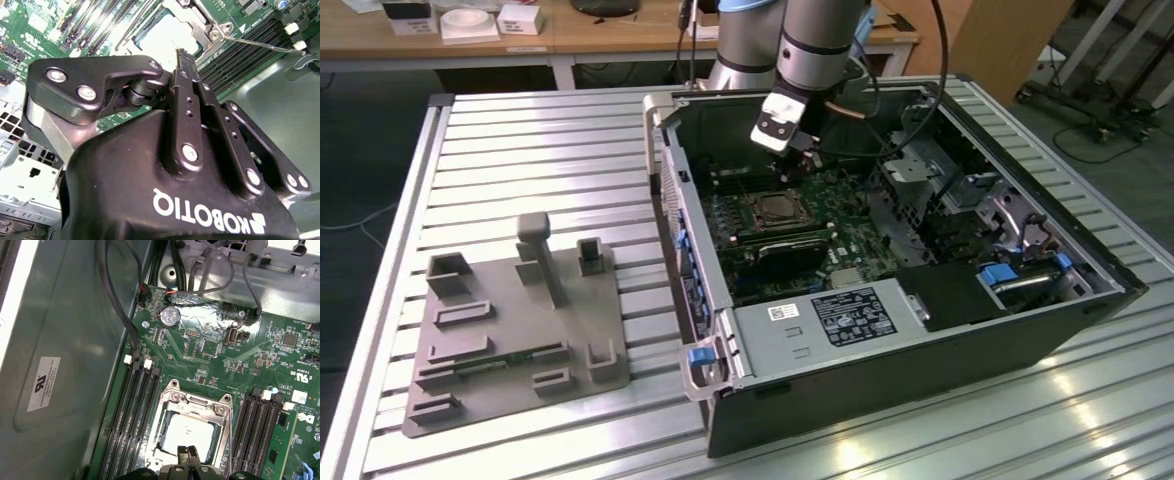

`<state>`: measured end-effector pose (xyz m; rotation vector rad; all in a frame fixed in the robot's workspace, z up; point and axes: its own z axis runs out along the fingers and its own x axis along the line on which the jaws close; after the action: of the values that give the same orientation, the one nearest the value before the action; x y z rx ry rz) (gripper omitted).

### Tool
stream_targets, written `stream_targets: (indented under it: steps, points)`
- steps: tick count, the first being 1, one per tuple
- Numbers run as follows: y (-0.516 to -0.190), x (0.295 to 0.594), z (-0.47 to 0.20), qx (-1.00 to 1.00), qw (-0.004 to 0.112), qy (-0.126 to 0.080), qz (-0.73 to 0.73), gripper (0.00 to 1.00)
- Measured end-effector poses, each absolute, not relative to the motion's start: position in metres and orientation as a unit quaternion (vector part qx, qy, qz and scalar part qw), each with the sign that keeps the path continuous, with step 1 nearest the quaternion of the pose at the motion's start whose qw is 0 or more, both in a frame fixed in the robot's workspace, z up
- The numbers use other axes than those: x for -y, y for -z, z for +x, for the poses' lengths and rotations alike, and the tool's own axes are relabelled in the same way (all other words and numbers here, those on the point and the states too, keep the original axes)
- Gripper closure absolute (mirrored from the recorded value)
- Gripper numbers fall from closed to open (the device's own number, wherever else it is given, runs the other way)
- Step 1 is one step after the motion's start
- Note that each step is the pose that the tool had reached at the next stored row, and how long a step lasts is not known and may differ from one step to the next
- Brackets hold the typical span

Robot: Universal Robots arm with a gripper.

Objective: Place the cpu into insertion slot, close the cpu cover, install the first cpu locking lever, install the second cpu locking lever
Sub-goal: 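Install the first cpu locking lever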

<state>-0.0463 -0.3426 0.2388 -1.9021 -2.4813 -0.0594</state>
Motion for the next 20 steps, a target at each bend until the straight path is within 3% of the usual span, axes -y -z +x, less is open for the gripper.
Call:
stream_targets:
  steps: [20]
  points:
    - [-0.2386, 0.3427, -0.0474, 0.81, 0.008, 0.019, -0.585, 0.9]
